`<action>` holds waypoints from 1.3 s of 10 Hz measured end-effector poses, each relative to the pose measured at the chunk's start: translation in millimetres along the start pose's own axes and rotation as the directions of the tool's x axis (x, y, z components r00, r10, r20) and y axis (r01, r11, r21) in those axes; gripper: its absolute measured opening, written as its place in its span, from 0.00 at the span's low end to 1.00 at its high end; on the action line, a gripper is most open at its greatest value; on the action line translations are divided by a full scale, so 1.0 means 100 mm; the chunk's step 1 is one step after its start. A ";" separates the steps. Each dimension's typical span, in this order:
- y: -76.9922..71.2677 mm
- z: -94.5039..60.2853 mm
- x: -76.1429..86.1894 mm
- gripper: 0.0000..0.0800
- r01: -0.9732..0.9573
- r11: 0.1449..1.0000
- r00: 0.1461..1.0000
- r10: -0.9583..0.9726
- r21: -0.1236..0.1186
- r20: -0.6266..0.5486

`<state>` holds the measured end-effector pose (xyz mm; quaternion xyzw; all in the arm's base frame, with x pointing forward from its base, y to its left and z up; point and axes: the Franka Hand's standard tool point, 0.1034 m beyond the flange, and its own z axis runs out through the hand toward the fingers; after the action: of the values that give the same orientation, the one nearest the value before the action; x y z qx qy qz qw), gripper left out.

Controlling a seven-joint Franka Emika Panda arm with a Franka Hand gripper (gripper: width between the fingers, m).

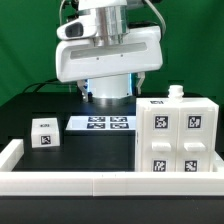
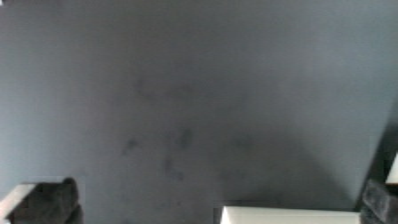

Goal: Assemble cabinet

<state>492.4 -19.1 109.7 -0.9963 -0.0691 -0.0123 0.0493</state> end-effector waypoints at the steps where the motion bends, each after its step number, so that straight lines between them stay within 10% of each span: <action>1: 0.00 0.01 -0.01 1.00 -0.001 1.000 1.000 0.001 0.000 0.002; 4: 0.09 0.07 -0.11 1.00 0.031 1.000 0.999 -0.031 -0.002 0.011; 8: 0.99 0.14 -0.51 1.00 0.099 0.995 0.995 -0.099 -0.005 0.028; 10: 1.29 0.18 -0.60 1.00 0.104 0.994 0.995 -0.104 -0.045 -0.002; 13: 1.27 0.19 -0.59 1.00 0.111 0.993 0.994 -0.111 -0.044 -0.002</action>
Offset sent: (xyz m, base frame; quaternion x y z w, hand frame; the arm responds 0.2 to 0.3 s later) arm -0.0230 -0.0255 -0.0215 -0.0157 -0.0123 -0.0377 0.9991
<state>452.5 -150.8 77.1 -0.9918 -0.1239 -0.0187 0.0266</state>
